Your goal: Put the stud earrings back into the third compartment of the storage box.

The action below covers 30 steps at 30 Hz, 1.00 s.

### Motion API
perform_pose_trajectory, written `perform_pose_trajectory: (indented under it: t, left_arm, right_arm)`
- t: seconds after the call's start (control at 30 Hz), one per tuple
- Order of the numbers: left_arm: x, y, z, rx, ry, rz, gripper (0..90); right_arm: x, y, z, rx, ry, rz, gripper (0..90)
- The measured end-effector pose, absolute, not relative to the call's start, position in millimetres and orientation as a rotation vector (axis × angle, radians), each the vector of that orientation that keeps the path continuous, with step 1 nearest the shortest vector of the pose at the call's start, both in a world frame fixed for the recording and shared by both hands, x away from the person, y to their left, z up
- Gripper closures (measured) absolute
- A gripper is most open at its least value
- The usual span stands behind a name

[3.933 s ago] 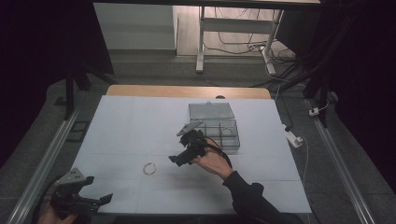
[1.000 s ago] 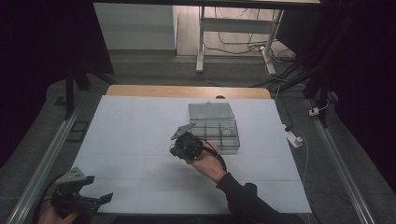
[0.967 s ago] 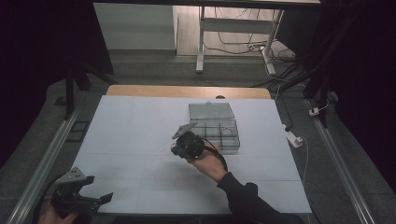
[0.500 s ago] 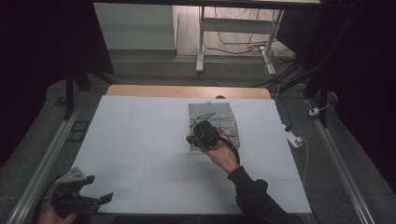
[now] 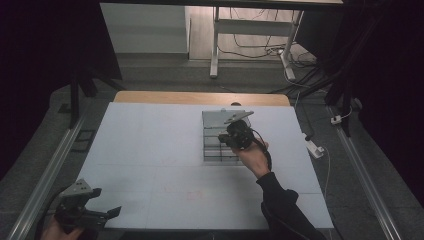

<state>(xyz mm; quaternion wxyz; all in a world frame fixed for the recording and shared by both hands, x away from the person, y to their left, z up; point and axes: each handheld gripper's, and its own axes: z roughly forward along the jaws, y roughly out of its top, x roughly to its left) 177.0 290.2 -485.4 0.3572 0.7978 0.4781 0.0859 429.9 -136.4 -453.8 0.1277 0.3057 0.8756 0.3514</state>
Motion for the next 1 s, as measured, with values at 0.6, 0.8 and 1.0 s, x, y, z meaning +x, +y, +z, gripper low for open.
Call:
perform_pose_trajectory:
  t: [0.6,0.8,1.0]
  left_arm:
    - [177,290,-485,2.063,1.233,0.221,2.3]
    - [177,290,-485,2.065,1.231,0.221,2.4]
    - [177,290,-485,2.064,1.234,0.222,2.5]
  right_arm:
    - [452,-183,-464,1.031,2.439,0.923,87.2]
    - [458,-191,-472,1.067,2.437,0.899,87.1]
    - [462,-193,-481,1.103,2.449,0.849,86.4]
